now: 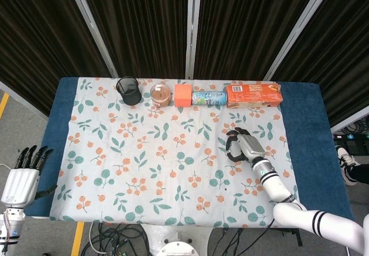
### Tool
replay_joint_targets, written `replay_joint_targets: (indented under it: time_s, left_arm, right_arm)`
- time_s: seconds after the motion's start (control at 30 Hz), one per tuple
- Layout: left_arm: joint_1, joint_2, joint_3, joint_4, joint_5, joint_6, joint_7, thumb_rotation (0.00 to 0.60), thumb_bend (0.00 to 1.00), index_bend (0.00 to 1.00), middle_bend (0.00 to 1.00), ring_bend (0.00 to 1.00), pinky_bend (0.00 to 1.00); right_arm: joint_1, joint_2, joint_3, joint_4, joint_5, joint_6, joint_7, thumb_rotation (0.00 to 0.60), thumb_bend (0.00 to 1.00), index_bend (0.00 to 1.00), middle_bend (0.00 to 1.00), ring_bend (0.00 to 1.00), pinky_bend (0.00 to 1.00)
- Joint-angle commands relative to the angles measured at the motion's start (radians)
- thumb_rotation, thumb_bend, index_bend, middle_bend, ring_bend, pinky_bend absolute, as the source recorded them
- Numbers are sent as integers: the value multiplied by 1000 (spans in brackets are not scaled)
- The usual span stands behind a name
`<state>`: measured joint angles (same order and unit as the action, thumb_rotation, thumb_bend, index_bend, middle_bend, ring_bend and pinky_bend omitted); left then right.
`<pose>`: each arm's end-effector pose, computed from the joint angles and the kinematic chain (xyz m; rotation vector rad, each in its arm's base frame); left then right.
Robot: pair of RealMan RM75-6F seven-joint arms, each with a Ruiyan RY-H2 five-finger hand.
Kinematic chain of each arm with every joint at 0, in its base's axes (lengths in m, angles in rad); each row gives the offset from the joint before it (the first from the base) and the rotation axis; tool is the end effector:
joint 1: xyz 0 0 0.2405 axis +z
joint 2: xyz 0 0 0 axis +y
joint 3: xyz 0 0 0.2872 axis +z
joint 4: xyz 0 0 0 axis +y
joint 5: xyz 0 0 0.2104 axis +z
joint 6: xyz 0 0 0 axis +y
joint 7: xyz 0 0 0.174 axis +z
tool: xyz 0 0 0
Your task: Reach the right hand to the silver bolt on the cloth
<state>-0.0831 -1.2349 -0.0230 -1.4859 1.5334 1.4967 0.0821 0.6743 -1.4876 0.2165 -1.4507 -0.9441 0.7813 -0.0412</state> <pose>-0.3509 0.2083 0.1378 -1.4465 -0.8307 -0.8422 -0.2255 -0.3931 -0.0194 1.6315 -1.4748 0.8986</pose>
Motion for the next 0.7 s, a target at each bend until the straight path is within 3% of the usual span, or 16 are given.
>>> replay_joint_targets:
  time_s: [0.03,0.23,0.5,0.7]
  left_arm:
    - [0,0,0,1,-1,1,-2,600,0,122,88,0,40]
    - [-1,-2,1,3,1,1,-4,600,0,122,88,0,40]
    - [0,-4,2,5,1,5,-5,600,0,122,88,0,40]
    - [-3,-1,-5,4,-2,7,-9,600,0,122,88,0,40]
  right_arm:
    - [0,-2,-5,3,-4,6,-4,600,296,550,182,0,0]
    - [-1,5,-18,-2,-7,11,-17,600,298,415,165,0,0]
    - [-5,25,-21,-33,-30,27,-15,600,299,313,155,0,0]
    - [-78,154,-49,-166,-147,168,-42,600,300,162,123,0,0]
